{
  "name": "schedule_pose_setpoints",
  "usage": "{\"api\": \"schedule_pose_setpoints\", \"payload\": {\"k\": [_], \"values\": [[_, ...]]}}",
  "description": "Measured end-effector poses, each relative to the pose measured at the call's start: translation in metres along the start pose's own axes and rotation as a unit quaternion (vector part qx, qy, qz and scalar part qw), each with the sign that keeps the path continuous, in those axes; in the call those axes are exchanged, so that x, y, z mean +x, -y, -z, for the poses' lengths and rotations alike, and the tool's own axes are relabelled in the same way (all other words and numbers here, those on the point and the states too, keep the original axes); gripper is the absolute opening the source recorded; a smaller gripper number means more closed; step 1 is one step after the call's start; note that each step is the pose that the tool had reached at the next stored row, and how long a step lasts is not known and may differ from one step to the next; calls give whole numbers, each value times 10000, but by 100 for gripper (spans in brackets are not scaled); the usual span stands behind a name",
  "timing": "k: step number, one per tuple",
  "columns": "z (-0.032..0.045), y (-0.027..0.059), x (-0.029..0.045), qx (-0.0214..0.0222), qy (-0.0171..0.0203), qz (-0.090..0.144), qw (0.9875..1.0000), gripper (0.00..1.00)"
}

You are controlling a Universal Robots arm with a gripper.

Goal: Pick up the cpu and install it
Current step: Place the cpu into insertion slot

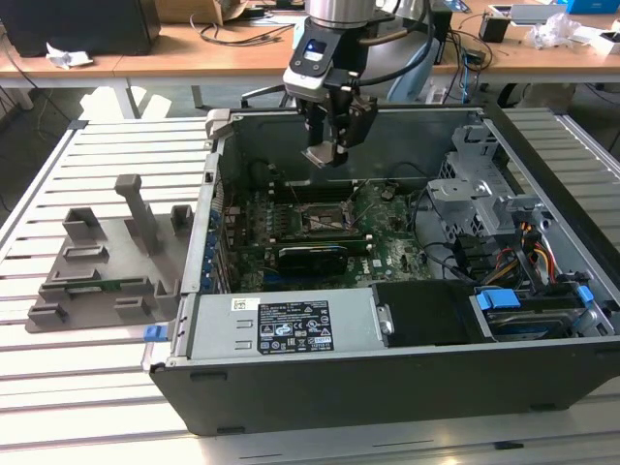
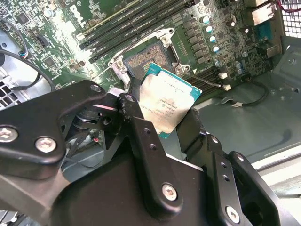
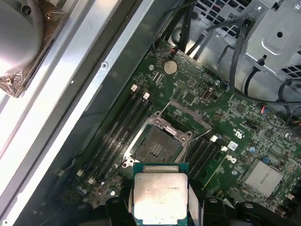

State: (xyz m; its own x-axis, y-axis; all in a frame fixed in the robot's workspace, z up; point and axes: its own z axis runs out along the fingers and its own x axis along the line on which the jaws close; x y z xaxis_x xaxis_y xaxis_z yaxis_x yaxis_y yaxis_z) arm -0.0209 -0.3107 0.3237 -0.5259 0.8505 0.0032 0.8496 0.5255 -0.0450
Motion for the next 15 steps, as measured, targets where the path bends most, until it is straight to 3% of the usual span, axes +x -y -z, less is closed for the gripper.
{"api": "schedule_pose_setpoints", "payload": {"k": [15], "values": [[0, 0, 0, -1, -17, -383, 9993, 55]]}}
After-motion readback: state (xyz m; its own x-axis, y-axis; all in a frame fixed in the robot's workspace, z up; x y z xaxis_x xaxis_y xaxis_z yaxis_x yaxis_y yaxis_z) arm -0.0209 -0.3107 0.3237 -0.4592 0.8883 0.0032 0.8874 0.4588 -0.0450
